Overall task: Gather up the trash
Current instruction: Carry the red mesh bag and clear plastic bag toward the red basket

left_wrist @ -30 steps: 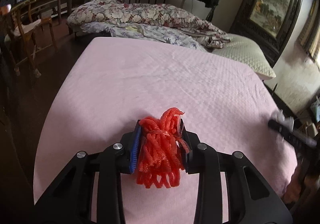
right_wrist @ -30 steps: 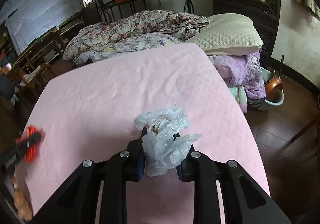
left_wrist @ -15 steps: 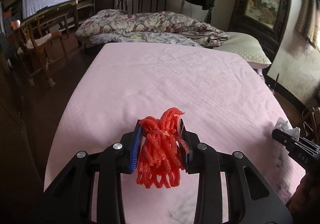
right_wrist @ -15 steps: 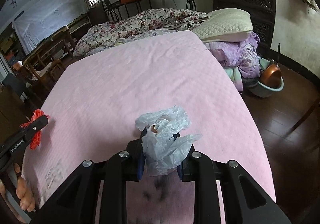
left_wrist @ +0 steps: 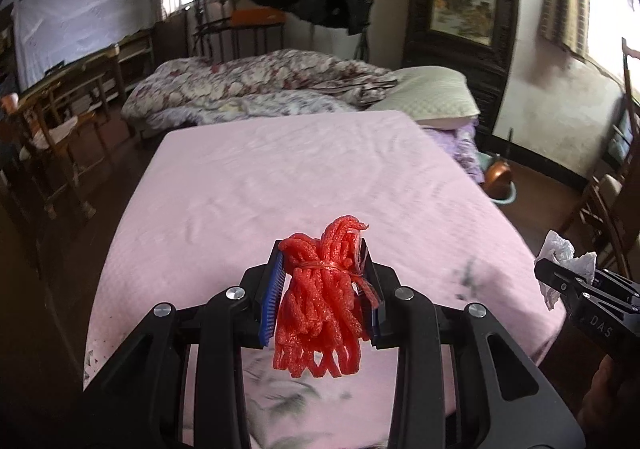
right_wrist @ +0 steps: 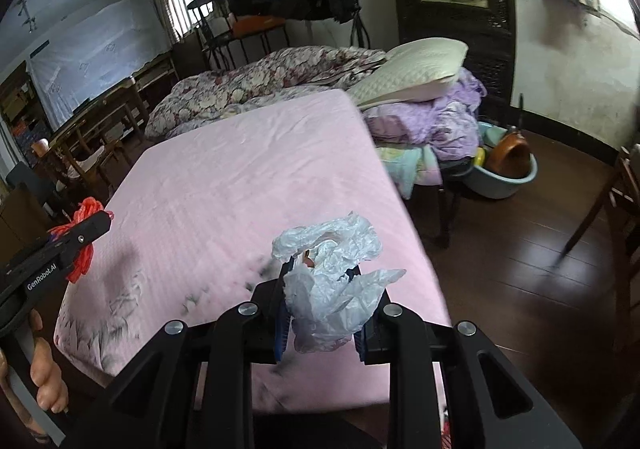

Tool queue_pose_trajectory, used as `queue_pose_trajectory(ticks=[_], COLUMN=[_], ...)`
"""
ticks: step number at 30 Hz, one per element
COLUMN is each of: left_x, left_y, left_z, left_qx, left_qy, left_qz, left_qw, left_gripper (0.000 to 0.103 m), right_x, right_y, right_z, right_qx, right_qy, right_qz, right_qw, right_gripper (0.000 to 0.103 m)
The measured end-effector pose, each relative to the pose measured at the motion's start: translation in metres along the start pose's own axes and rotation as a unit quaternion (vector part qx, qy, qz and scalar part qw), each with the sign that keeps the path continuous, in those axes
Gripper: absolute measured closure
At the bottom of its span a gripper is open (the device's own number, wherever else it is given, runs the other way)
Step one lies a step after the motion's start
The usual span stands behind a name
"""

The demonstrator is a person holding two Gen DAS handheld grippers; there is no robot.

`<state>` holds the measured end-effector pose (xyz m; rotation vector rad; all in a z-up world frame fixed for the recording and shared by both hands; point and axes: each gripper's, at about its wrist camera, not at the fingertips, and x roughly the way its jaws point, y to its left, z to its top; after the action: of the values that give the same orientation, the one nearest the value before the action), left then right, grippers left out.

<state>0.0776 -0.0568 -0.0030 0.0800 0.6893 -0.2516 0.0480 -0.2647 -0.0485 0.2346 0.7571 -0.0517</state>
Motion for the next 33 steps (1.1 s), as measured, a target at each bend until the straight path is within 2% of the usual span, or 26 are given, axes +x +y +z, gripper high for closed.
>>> queue_pose_trajectory(ticks=[13,21,28,33], left_x=[-0.021,-0.022,-0.016,-0.006], left_y=[-0.077,-0.118,-0.165,-0.213], left_z=[-0.012,-0.023,-0.034,-0.044], left_qx=[0.051,0.080,0.121,0.160], left_qy=[-0.004,0.013,0.032,0.053], left_qz=[-0.059,-0.108,-0.143,-0.187], left_qw=[0.9969,0.9909,0.9818,0.9677], left_gripper=[0.068,0.068,0.068,0.068], right_x=[-0.059,-0.079,-0.087,-0.084], right_y=[-0.075,-0.125,-0.185,-0.222], right_z=[-0.036,-0.064,-0.095,-0.114], right_qx=[0.040,0.076,0.132,0.170], right_qy=[-0.019,-0.013,0.007,0.024], right_qz=[-0.052,-0.087,-0.130,-0.151], right_qw=[0.998,0.993,0.983,0.973], right_gripper=[0.076,0.075,0.075,0.075])
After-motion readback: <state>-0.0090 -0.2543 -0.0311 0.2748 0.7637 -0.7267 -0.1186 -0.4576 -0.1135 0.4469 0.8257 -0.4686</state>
